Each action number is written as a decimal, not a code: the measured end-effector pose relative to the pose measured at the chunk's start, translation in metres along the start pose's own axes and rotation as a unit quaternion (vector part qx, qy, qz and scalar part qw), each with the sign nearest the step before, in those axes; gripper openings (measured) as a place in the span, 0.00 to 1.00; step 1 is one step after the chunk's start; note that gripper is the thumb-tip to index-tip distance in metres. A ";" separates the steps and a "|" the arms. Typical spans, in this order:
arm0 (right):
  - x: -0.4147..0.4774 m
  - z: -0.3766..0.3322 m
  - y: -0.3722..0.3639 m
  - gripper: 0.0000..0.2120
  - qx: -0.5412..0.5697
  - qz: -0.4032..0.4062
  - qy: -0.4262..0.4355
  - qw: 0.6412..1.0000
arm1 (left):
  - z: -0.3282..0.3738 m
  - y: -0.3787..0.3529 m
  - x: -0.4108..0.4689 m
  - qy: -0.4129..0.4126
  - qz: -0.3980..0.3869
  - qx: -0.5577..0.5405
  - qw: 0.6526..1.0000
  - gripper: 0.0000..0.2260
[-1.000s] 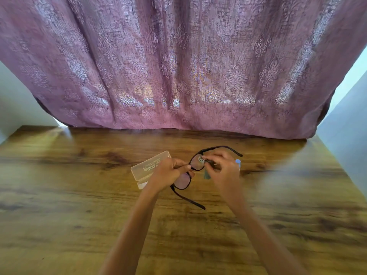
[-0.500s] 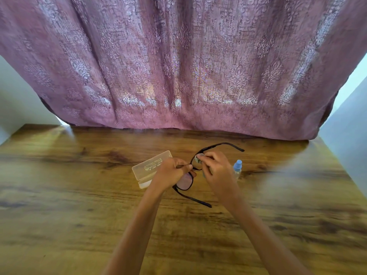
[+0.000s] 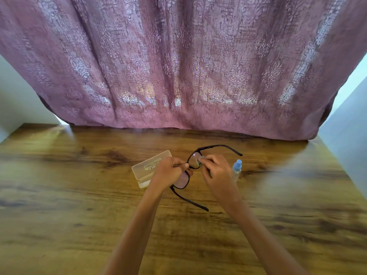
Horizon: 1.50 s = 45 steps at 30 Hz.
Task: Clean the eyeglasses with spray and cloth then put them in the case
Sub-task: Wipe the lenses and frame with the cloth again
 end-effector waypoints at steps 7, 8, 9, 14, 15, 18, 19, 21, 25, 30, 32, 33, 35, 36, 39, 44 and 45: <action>-0.001 -0.019 -0.006 0.09 0.014 -0.024 0.047 0.999 | 0.004 -0.003 -0.002 -0.010 0.006 0.011 1.000 0.09; 0.003 -0.017 -0.003 0.10 0.007 -0.014 0.042 0.999 | 0.004 -0.003 -0.002 -0.008 0.007 0.013 1.000 0.09; 0.007 -0.013 -0.001 0.10 0.002 -0.003 0.032 0.999 | 0.003 -0.003 -0.002 -0.007 0.007 0.015 1.000 0.09; 0.012 -0.015 -0.004 0.11 0.014 0.003 0.024 1.000 | 0.005 -0.002 -0.002 -0.003 0.024 0.022 0.999 0.08; 0.009 -0.019 -0.007 0.10 0.020 -0.006 0.036 0.999 | 0.005 0.000 -0.001 0.000 0.029 0.022 0.999 0.08; 0.002 -0.023 -0.012 0.09 0.035 -0.036 0.054 0.997 | 0.001 0.003 0.000 0.011 0.034 0.025 0.999 0.08; 0.001 -0.022 -0.012 0.09 0.035 -0.043 0.057 0.997 | -0.001 0.003 -0.001 0.013 0.031 0.024 0.999 0.08; 0.002 -0.019 -0.010 0.09 0.021 -0.051 0.059 0.997 | -0.002 0.002 -0.001 0.012 0.027 0.029 0.999 0.09; 0.009 -0.010 0.002 0.09 -0.009 -0.019 0.036 0.999 | -0.003 0.002 0.001 0.013 0.024 0.031 0.999 0.10; 0.002 -0.015 -0.004 0.10 0.010 -0.044 0.051 0.998 | 0.003 0.002 0.000 0.005 0.028 0.012 1.000 0.10; 0.001 -0.019 -0.007 0.10 0.015 -0.057 0.060 0.996 | 0.007 0.001 -0.001 -0.004 0.029 0.030 0.999 0.10; 0.003 -0.020 -0.007 0.10 0.016 -0.056 0.062 0.996 | 0.009 -0.001 -0.001 -0.011 0.028 0.044 0.999 0.09; 0.008 -0.019 -0.003 0.10 0.016 -0.043 0.062 0.997 | 0.012 -0.004 -0.001 -0.020 0.028 0.061 0.998 0.09; 0.011 -0.018 -0.001 0.10 0.013 -0.030 0.058 0.998 | 0.012 -0.004 -0.001 -0.020 0.031 0.062 0.997 0.09; 0.017 -0.011 0.007 0.11 -0.002 0.006 0.035 0.999 | 0.012 -0.003 -0.002 -0.016 0.040 0.063 0.997 0.11; 0.010 -0.020 -0.002 0.11 0.011 -0.020 0.056 0.998 | 0.012 0.000 -0.003 -0.008 0.052 0.059 0.997 0.11; 0.008 -0.022 -0.005 0.10 0.012 -0.034 0.065 0.997 | 0.013 0.001 -0.003 -0.009 0.052 0.059 0.997 0.11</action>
Point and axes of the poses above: each hand's wrist, its own x-axis towards the middle knuckle, its own y-axis out of the back of the hand, z = x × y, the point moved 10 cm from there along x, towards the middle knuckle, and after that the axes turned 7 degrees about -y, right-handed, at the moved point
